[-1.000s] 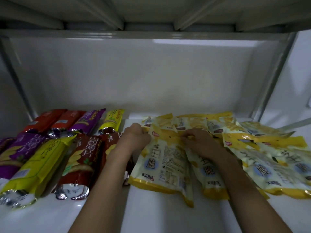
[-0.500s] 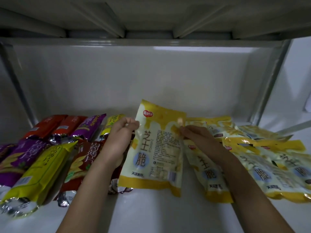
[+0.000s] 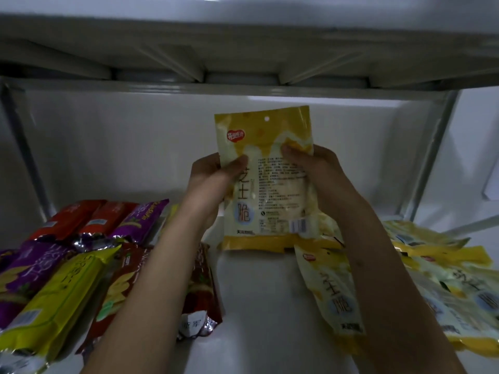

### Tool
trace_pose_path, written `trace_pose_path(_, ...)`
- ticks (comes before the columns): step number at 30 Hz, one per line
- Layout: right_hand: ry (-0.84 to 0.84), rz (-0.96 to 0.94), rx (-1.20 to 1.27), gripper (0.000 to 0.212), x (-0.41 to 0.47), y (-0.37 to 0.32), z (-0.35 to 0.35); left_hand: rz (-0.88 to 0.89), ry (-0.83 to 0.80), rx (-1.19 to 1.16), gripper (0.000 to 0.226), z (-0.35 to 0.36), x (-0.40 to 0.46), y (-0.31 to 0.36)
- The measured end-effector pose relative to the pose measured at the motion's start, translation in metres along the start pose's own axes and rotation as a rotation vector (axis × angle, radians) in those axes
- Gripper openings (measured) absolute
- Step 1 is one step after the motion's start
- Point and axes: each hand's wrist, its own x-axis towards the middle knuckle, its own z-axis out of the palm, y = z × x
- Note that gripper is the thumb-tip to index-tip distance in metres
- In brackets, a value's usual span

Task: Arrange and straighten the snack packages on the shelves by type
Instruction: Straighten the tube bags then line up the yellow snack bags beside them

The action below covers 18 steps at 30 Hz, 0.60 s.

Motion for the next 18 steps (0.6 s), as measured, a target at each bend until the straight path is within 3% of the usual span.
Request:
trace_pose_path(4, 0.051, -0.054, -0.008, 0.027, 0.01, 0.0, 0.006, -0.02, 0.034, -0.056, 0.019, 0.002, 0.013, -0.003)
trace_pose_path(12, 0.137, -0.083, 0.005, 0.023, 0.025, 0.018, 0.011, -0.059, -0.086, 0.069, 0.022, 0.004, 0.036, -0.002)
trace_pose_path(18, -0.079, 0.047, 0.015, 0.03, 0.03, 0.02, -0.009, -0.032, 0.007, 0.064, 0.014, 0.001, 0.042, -0.007)
